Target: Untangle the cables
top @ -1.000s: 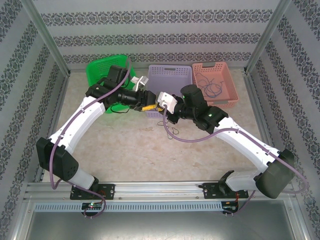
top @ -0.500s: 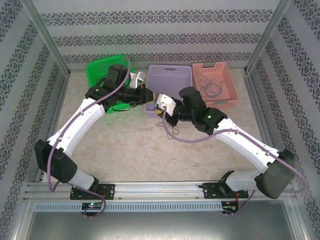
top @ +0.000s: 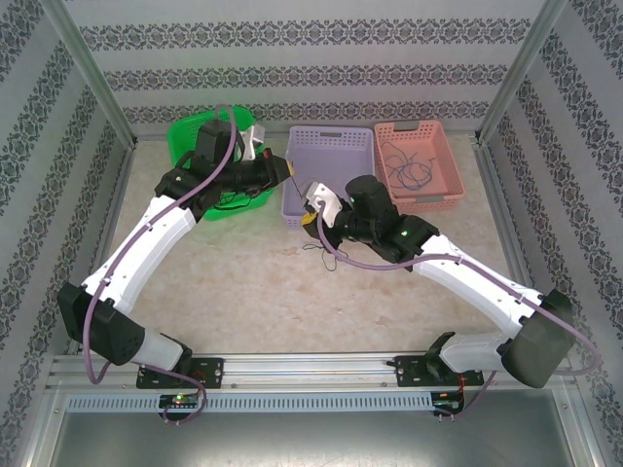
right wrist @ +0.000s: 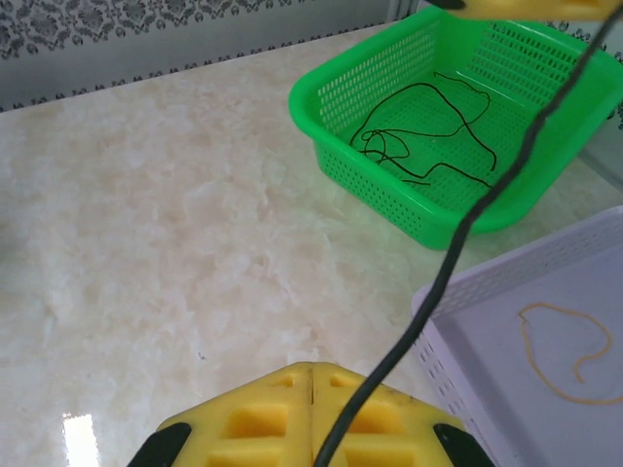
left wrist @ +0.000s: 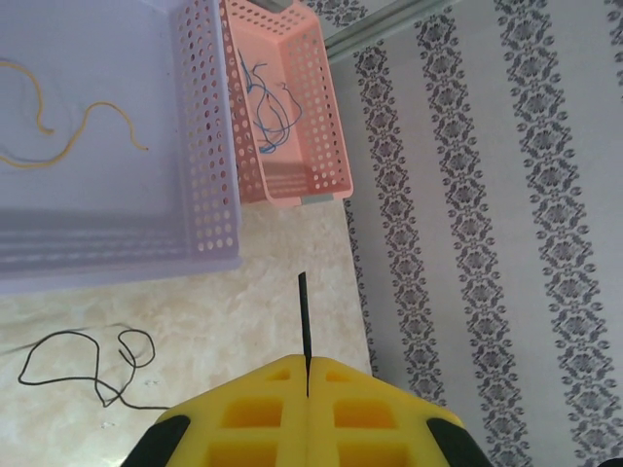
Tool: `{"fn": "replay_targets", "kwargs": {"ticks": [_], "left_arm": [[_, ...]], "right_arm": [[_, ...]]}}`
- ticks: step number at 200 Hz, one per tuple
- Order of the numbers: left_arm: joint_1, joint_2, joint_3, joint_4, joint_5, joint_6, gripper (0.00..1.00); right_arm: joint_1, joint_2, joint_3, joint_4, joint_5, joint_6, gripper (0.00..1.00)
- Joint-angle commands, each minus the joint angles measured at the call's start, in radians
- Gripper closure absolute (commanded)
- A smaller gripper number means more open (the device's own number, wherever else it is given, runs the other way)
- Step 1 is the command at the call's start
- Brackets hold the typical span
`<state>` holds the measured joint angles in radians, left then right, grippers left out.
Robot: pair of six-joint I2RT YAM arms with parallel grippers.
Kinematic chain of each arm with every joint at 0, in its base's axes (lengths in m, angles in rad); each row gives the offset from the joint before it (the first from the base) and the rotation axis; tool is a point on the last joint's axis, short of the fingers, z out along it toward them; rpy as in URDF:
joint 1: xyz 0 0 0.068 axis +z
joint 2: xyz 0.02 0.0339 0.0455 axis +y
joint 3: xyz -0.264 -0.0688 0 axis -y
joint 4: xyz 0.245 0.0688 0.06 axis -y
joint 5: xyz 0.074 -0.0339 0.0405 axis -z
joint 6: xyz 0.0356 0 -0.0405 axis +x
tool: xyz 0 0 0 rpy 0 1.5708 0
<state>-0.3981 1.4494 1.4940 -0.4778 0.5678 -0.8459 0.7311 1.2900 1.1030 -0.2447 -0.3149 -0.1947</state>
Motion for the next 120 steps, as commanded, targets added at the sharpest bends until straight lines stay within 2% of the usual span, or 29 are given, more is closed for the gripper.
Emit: {"fn": "replay_targets", "kwargs": {"ticks": [1,31,62,71,101,120], "left_arm": [[0.015,-0.003,-0.020,0.012,0.014,-0.078,1.00],[0.011,0.019,-0.051,-0.022,0.115,-0.133,1.00],[0.010,0.018,-0.041,-0.091,0.143,-0.149,0.98],[0.010,0.020,-0.039,-0.097,0.164,-0.157,0.92],[0.010,0.023,-0.020,-0.160,0.206,-0.139,0.61],[0.010,0.025,-0.008,-0.196,0.232,-0.124,0.51]], "right_arm": [[0.006,-0.018,0.007,0.021,-0.003,0.058,1.00],[-0.008,0.010,0.062,-0.035,-0.033,0.014,1.00],[-0.021,0.021,0.078,-0.070,-0.071,-0.047,1.00],[-0.022,0.022,0.082,-0.079,-0.083,-0.063,1.00],[-0.028,0.028,0.095,-0.119,-0.122,-0.114,1.00],[-0.040,0.028,0.094,-0.129,-0.139,-0.127,1.00]]}}
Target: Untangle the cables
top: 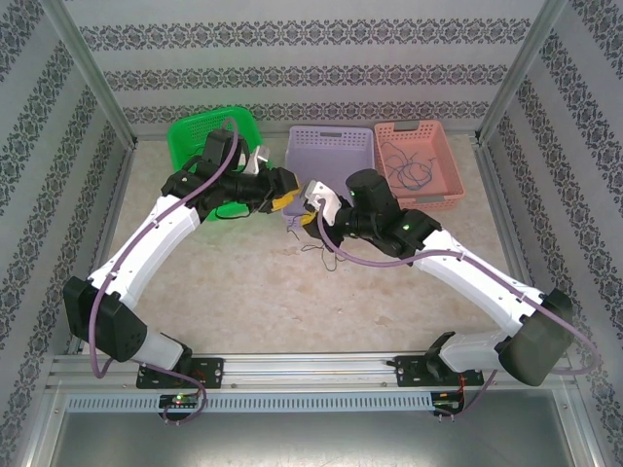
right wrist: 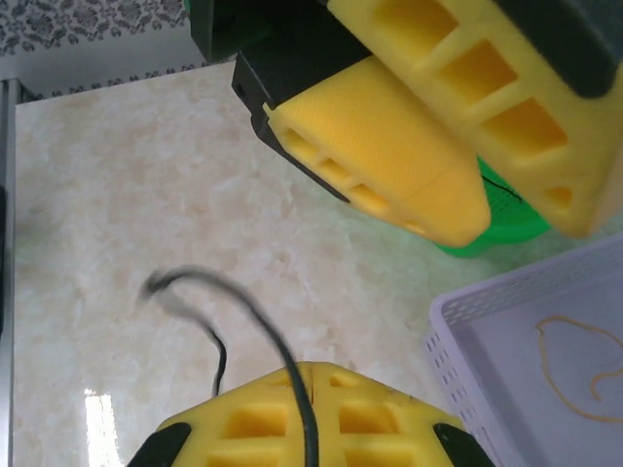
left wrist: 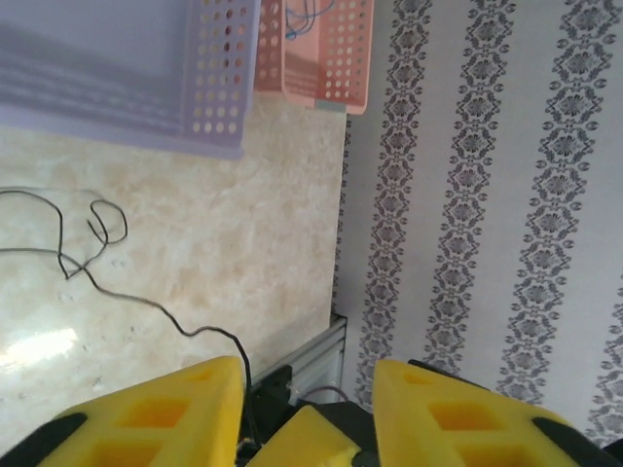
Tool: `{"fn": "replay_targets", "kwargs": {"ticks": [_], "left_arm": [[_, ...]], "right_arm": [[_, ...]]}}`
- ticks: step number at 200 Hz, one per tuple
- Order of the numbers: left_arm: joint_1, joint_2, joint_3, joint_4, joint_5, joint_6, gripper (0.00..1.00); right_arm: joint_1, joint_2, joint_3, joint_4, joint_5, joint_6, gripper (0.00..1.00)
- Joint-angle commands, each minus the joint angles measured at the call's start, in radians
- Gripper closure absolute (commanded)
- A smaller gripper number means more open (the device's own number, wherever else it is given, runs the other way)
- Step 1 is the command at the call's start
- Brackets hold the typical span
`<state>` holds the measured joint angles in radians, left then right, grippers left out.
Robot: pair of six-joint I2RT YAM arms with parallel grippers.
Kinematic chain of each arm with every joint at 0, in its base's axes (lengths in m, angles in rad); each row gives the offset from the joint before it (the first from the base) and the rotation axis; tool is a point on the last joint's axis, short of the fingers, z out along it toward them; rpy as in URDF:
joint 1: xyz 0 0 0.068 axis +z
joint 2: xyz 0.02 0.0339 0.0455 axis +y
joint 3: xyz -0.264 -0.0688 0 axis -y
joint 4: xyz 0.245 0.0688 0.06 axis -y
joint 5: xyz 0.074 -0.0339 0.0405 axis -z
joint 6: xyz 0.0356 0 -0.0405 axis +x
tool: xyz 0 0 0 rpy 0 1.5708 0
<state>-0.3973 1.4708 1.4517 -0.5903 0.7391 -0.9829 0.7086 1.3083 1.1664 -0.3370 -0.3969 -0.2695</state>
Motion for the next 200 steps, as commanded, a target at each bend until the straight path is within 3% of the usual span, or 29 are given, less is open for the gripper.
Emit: {"fn": "replay_targets", "kwargs": {"ticks": [1,32,48,64,87,114,127,157,180,200], "left_arm": [[0.009,0.004,0.035,-0.085,0.062,0.013,0.50],[0.009,0.028,0.076,-0.220,0.072,0.053,0.48],[0.010,0.046,0.115,-0.359,0.006,0.073,0.47],[0.015,0.039,0.095,-0.409,-0.047,0.005,0.44],[0.016,-0.051,-0.075,-0.238,-0.070,-0.293,0.42],[0.003,-0.202,-0.345,0.172,-0.168,-0.791,0.37],[-0.002,-0.237,-0.419,0.309,-0.221,-0.957,0.35],[-0.018,-0.246,-0.440,0.385,-0.244,-1.119,0.26],[-0.060,-0.253,-0.476,0.470,-0.265,-1.234,0.28],[-0.082,-0.237,-0.459,0.470,-0.238,-1.233,0.32]], "right_arm": [[-0.018,0.010,0.030,-0.037,-0.058,-0.052,1.00],[-0.026,0.008,0.030,-0.050,-0.064,-0.068,1.00],[-0.029,0.007,0.026,-0.049,-0.058,-0.070,1.00],[-0.029,0.005,0.017,-0.039,-0.046,-0.066,1.00],[-0.026,-0.005,-0.002,-0.011,0.001,-0.061,1.00],[-0.008,-0.016,-0.027,0.031,0.057,-0.069,1.00],[0.011,-0.013,-0.035,0.041,0.083,-0.083,1.00],[0.043,-0.009,-0.058,0.085,0.149,-0.093,1.00],[0.075,-0.009,-0.087,0.144,0.229,-0.110,1.00],[0.099,-0.001,-0.102,0.194,0.294,-0.122,1.00]]}}
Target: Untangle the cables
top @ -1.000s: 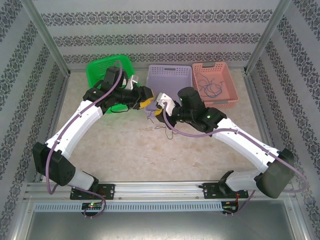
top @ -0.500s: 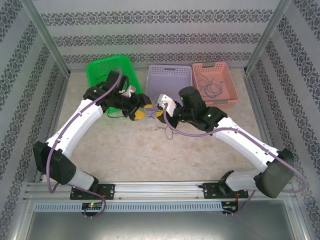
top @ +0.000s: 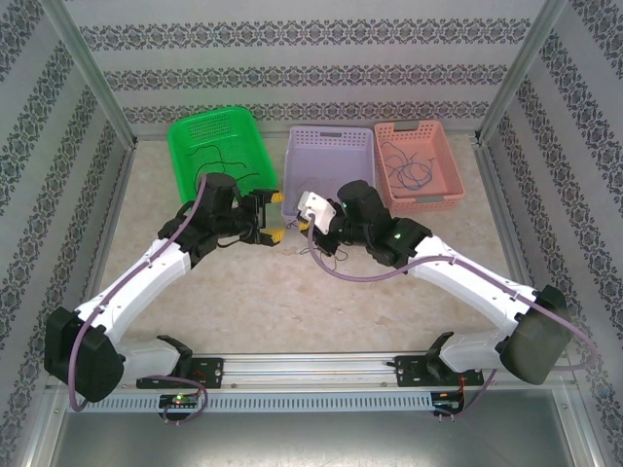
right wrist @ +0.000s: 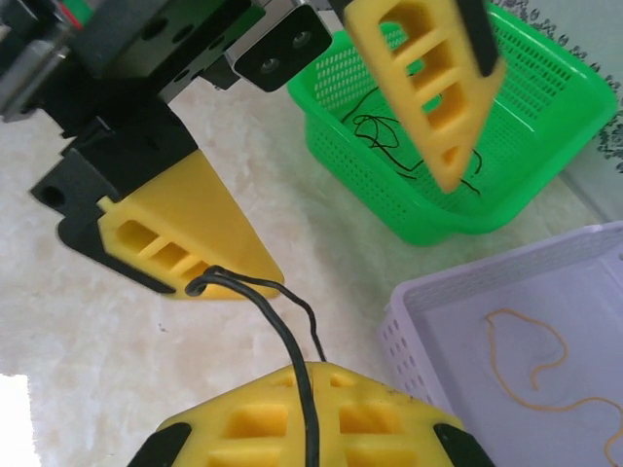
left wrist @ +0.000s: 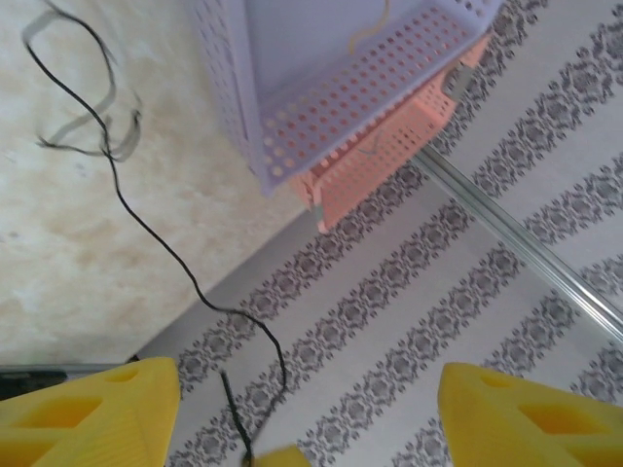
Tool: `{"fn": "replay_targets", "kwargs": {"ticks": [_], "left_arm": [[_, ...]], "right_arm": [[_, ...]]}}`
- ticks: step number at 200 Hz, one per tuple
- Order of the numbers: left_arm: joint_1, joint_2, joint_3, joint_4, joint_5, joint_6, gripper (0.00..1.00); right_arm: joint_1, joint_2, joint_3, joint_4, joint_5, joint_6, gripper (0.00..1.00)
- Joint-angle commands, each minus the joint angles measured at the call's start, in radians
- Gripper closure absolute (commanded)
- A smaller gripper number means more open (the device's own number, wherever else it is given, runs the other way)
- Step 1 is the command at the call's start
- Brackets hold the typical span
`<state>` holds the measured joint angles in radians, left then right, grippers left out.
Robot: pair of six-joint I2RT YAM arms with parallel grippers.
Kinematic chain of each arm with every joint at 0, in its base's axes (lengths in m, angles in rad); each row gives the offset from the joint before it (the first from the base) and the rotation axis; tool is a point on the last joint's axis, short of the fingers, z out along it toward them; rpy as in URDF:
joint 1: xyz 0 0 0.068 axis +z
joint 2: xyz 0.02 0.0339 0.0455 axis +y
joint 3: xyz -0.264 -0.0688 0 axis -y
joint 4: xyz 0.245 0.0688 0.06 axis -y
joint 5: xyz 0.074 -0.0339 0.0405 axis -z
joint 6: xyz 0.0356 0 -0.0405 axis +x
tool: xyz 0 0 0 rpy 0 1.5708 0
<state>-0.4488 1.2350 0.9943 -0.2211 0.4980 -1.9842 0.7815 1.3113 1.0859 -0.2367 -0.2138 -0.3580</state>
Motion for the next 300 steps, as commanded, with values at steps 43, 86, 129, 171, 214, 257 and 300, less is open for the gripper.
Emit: {"fn": "replay_targets", "kwargs": {"ticks": [43,86,129,171,214,257,300], "left_arm": [[-0.037,-0.013,-0.014,0.061,0.024,-0.218,0.39],[-0.038,-0.009,-0.043,0.124,-0.019,-0.242,0.68],[-0.018,-0.017,-0.042,0.194,-0.157,-0.204,1.00],[0.104,-0.008,0.224,0.029,-0.207,0.264,1.00],[0.117,-0.027,0.398,-0.145,-0.251,0.657,1.00],[0.116,-0.144,0.377,-0.400,-0.405,0.787,1.00],[0.118,-0.259,0.229,-0.460,-0.480,0.776,1.00]], "right_arm": [[0.057,0.010,-0.029,0.159,0.221,-0.052,1.00],[0.072,0.007,-0.038,0.140,0.184,-0.045,1.00],[0.071,-0.024,-0.044,0.055,0.076,0.045,1.00],[0.018,0.027,0.028,-0.067,-0.407,0.363,1.00],[0.040,0.083,-0.001,-0.012,-0.353,0.676,0.71],[-0.093,-0.040,-0.100,-0.114,0.095,0.909,0.60],[-0.138,-0.006,-0.132,-0.319,0.261,1.261,0.74]]}}
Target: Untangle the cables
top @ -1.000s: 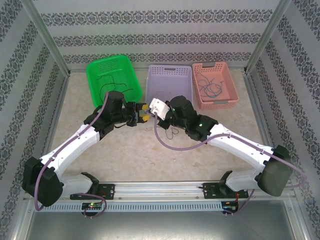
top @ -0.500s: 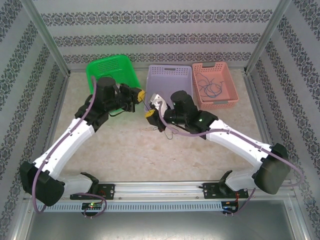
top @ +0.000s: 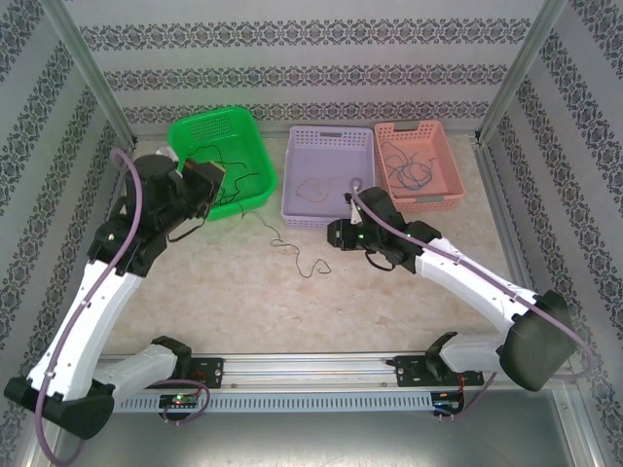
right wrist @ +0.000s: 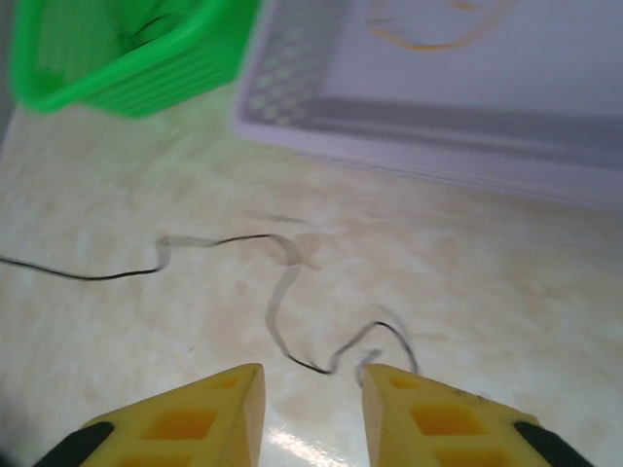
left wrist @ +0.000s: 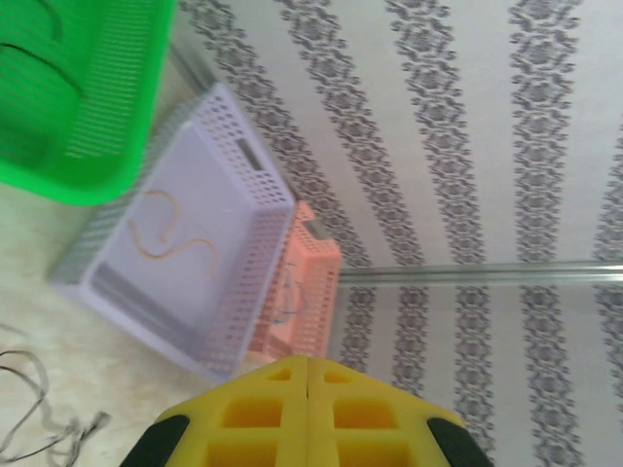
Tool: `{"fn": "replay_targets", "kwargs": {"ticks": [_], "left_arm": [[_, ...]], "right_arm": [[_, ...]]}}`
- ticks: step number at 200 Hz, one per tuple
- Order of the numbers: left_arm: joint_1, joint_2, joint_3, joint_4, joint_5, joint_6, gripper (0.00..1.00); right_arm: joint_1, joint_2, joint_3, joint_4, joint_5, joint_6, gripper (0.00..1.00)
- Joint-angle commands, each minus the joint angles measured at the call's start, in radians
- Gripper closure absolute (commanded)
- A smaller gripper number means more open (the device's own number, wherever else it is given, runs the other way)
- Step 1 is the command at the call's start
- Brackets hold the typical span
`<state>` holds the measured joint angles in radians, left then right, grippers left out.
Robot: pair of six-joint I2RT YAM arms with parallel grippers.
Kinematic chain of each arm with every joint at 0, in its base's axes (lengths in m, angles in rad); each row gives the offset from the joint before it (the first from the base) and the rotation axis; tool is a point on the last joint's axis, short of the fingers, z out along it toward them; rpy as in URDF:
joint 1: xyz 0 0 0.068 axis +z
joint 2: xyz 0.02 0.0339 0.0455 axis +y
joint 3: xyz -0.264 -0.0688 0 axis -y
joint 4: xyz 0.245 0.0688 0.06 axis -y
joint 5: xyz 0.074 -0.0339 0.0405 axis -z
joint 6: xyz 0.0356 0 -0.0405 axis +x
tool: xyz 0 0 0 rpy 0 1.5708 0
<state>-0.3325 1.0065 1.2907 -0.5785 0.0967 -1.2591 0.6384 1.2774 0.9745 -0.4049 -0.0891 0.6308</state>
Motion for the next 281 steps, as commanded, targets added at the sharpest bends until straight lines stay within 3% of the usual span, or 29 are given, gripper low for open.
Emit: {"fn": "replay_targets", "kwargs": {"ticks": [1,32,77,142,207,246,269,281], "left_arm": [[0.002,-0.032,-0.069,-0.103,-0.080,0.051,1.00],[0.002,-0.063,-0.116,-0.141,-0.110,0.079,1.00],[0.001,-0.075,-0.140,-0.166,-0.106,0.100,1.00],[0.001,-0.090,-0.153,-0.172,-0.092,0.104,1.00],[0.002,-0.092,-0.150,-0.176,-0.087,0.107,1.00],[0.002,-0.095,-0.145,-0.181,-0.091,0.110,1.00],[0.002,-0.095,-0.140,-0.182,-0.096,0.113,1.00],[0.001,-0.092,-0.139,-0.182,-0.100,0.115,1.00]], "right_arm": [[0.006,0.033,-0.021,-0.154,0.135,0.282,0.75],[0.054,0.196,-0.004,-0.150,0.049,0.432,0.77],[0.142,0.393,0.081,-0.064,0.039,0.488,0.71],[0.136,0.504,0.113,0.028,0.016,0.584,0.67],[0.120,0.584,0.119,0.119,0.017,0.632,0.81],[0.120,0.591,0.117,0.146,0.035,0.633,0.80],[0.119,0.578,0.102,0.148,0.047,0.631,1.00],[0.118,0.553,0.097,0.123,0.069,0.617,1.00]]}}
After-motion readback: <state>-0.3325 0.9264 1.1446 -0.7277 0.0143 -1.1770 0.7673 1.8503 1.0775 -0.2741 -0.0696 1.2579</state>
